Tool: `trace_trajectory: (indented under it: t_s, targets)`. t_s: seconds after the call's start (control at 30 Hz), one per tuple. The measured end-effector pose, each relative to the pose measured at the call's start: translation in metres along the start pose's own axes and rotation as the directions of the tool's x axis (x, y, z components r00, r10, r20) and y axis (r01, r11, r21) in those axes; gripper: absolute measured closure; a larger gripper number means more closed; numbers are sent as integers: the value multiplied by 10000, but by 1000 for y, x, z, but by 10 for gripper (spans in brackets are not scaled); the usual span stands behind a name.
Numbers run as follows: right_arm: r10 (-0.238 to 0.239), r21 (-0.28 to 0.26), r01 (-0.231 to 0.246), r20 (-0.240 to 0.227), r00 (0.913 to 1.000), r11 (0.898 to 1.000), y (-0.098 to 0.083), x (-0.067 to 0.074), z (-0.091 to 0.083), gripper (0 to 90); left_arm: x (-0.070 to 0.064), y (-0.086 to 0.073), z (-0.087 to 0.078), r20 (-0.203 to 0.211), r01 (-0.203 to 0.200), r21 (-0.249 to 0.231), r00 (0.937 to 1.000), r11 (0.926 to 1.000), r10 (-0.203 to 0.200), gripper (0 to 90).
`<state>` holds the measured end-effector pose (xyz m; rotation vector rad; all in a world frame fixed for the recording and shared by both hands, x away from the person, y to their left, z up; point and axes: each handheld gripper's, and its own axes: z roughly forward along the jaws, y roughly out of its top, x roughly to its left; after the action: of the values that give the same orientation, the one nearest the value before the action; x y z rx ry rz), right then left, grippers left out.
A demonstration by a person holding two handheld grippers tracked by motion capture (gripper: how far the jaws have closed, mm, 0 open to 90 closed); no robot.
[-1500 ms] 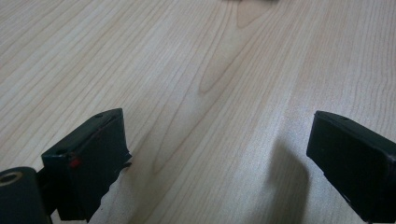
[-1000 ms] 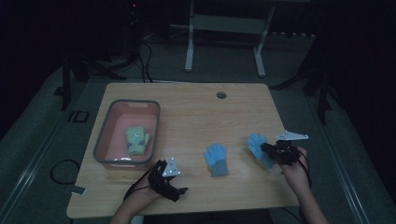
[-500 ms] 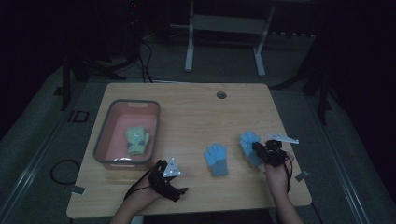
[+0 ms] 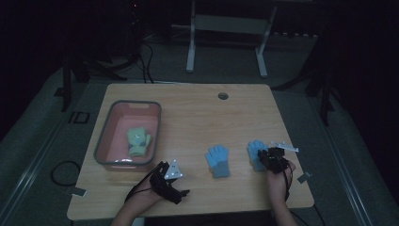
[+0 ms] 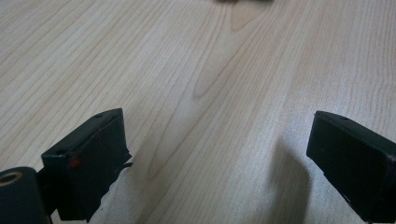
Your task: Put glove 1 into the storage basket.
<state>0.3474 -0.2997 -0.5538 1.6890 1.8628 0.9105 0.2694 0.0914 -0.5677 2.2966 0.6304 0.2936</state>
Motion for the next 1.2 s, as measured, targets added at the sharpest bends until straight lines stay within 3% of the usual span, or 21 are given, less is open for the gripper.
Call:
trace_trajectory:
  t_s: [0.1,0.2,0.3,0.4,0.5,0.6,0.67,0.7,0.77,0.93,1.07,1.13,1.2]
  targets:
    - [-133,88,133,-42,9999,9999,4,-2,-2,646,0,0,0,-26,-25,41,10000,10000,25,55]
    - [-223,-18,223,-333,9992,9998,11,-7,-10,624,0,0,0,-22,-18,29,10000,10000,18,55]
    - [-971,-78,969,-482,9941,9953,22,-11,-18,622,0,0,0,-21,-24,27,10000,10000,24,55]
    - [-1774,126,1800,-1145,9775,9836,31,-19,-20,636,-1,0,0,-18,-7,28,10000,10000,7,55]
    - [-2719,227,2824,-2067,9399,9590,35,-25,-21,650,-1,0,1,-18,-13,37,10000,10000,13,55]
    - [-3513,259,3741,-2891,8905,9270,34,-25,-19,639,0,1,1,-26,-10,50,10000,10000,11,55]
    - [-4180,289,4482,-3118,8533,8934,31,-24,-15,613,0,0,1,-22,2,27,10000,10000,-2,55]
    - [-4413,325,4747,-3170,8395,8796,30,-25,-13,613,0,0,1,-27,-10,39,10000,10000,10,55]
    - [-4674,324,5042,-3277,8211,8630,29,-26,-9,608,0,0,1,-21,-19,60,10000,10000,19,55]
    - [-4789,452,5190,-3243,8158,8536,30,-31,-1,594,0,0,1,-26,2,48,10000,10000,-1,55]
    - [-4924,494,5389,-3433,7998,8409,24,-32,6,606,0,0,1,-10,25,29,10000,10000,-25,55]
    - [-4738,400,5174,-3469,8095,8548,22,-34,6,653,1,0,1,-16,7,55,10000,10000,-7,55]
    - [-4729,330,5140,-3451,8107,8571,20,-33,5,713,1,-1,1,-21,4,52,10000,10000,-4,55]
